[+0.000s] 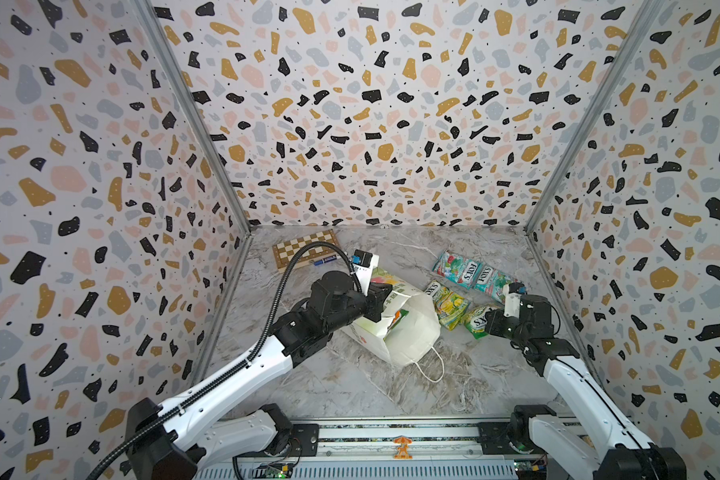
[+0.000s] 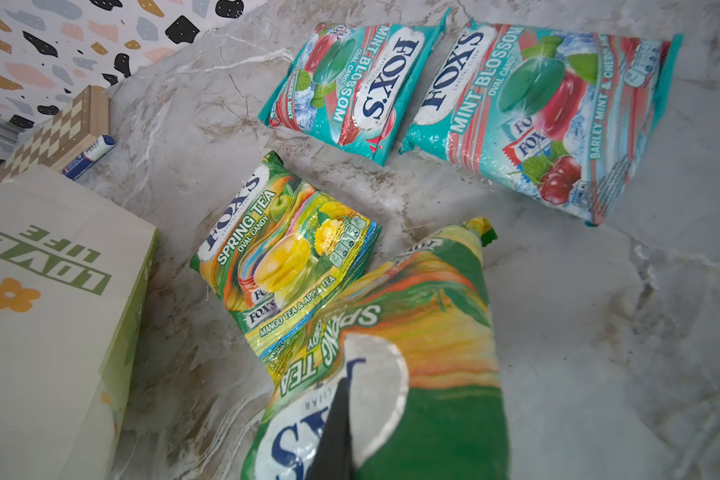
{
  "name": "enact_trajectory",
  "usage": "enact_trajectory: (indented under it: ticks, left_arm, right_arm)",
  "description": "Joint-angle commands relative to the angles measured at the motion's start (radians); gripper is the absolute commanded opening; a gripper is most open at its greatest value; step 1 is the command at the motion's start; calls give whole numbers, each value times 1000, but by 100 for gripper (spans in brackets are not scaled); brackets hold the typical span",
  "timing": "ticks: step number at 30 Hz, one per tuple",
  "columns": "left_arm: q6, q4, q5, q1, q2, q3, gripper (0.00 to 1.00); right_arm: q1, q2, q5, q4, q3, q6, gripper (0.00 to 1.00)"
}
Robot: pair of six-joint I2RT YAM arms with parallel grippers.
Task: Take the snacks out of the paper bag
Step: 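Lower the green packet beside the other green packet and open the right gripper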
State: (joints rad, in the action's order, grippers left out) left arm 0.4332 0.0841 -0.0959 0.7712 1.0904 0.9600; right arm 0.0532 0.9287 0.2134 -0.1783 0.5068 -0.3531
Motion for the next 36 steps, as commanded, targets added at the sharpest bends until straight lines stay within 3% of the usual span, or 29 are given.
enact_trajectory:
  ticks: [1, 9, 15, 24, 29, 36]
  left_arm:
    - [-16, -31, 4, 5, -11, 0, 0]
    - [-19, -30, 4, 5, -10, 1, 0]
    - [-19, -30, 2, 5, -10, 3, 0]
    - [-19, -32, 1, 5, -10, 3, 0]
    - [-20, -28, 4, 5, -12, 3, 0]
    - [-19, -35, -2, 5, -11, 6, 0]
  right_arm:
    - [-2, 21, -43, 8, -14, -4, 22]
    - [-3, 27, -177, -1, -26, -35, 51]
    - [-3, 34, -331, 6, -38, -65, 64]
    - [-7, 84, -520, 21, 14, -82, 73]
    - [-7, 71, -527, 20, 39, -88, 73]
    - [-7, 18, -449, 37, 39, -93, 73]
